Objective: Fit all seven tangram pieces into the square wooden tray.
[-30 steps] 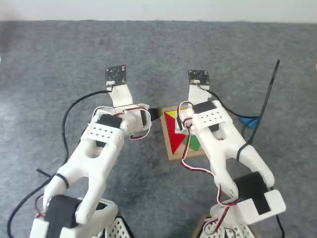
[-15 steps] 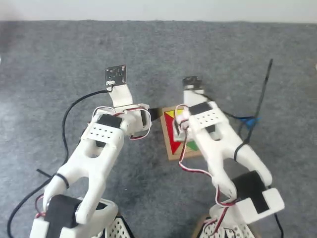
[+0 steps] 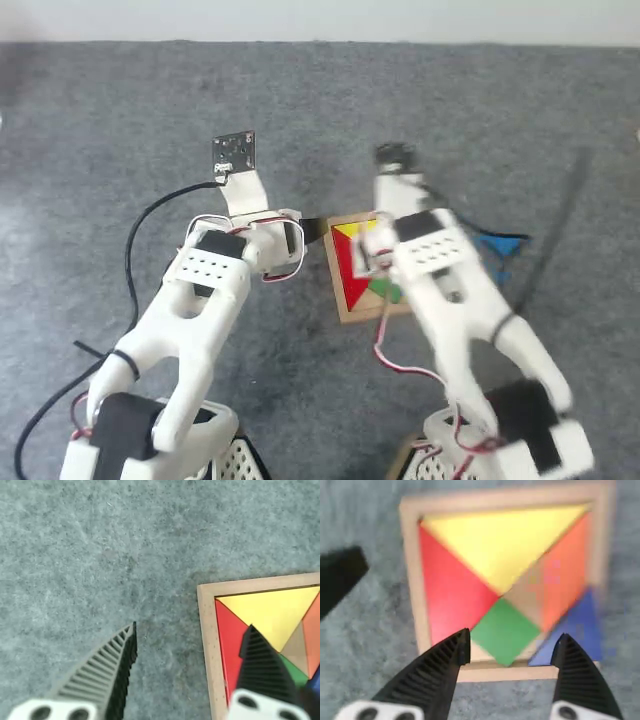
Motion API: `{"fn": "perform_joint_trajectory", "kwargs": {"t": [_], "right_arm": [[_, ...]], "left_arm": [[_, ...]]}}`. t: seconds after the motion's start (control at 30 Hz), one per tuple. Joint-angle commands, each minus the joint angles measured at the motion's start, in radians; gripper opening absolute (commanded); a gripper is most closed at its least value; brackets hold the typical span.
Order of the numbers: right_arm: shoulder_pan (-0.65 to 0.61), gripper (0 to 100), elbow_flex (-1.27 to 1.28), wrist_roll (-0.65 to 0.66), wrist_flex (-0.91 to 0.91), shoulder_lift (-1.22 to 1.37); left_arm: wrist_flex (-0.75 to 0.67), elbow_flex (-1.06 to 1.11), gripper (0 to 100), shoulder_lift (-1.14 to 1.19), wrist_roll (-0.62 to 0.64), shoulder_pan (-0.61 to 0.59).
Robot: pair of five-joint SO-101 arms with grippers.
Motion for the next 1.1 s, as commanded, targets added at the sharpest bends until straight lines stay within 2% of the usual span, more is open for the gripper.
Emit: {"fn": "perform_joint_trajectory", "kwargs": {"t": [0.0, 0.07, 0.23, 0.53, 0.7, 0.8, 0.93, 1.07], "right_arm": [[0.154, 28.1, 0.014, 0.112, 0.05, -0.145], [0.208, 28.1, 0.06, 0.178, 0.058, -0.165], [0.217, 28.1, 0.164, 0.181, -0.054, -0.128], [0.036, 28.1, 0.166, 0.123, -0.101, -0.07], [0.018, 28.1, 0.167, 0.092, -0.142, -0.054], [0.042, 28.1, 0.167, 0.126, -0.131, -0.038], [0.166, 28.1, 0.126, 0.232, -0.047, -0.079], [0.242, 28.1, 0.107, 0.275, 0.024, -0.114]], "left_arm": [[-0.018, -0.007, 32, -0.038, -0.011, 0.003], [-0.018, -0.007, 32, -0.038, -0.011, 0.008], [-0.017, -0.007, 32, -0.038, -0.011, 0.009], [-0.017, -0.007, 32, -0.038, -0.011, 0.008], [-0.017, -0.007, 32, -0.038, -0.011, 0.005], [-0.017, -0.007, 32, -0.038, -0.011, 0.002], [-0.017, -0.007, 32, -0.038, -0.011, 0.002], [-0.017, -0.007, 32, -0.038, -0.011, 0.006]]}}
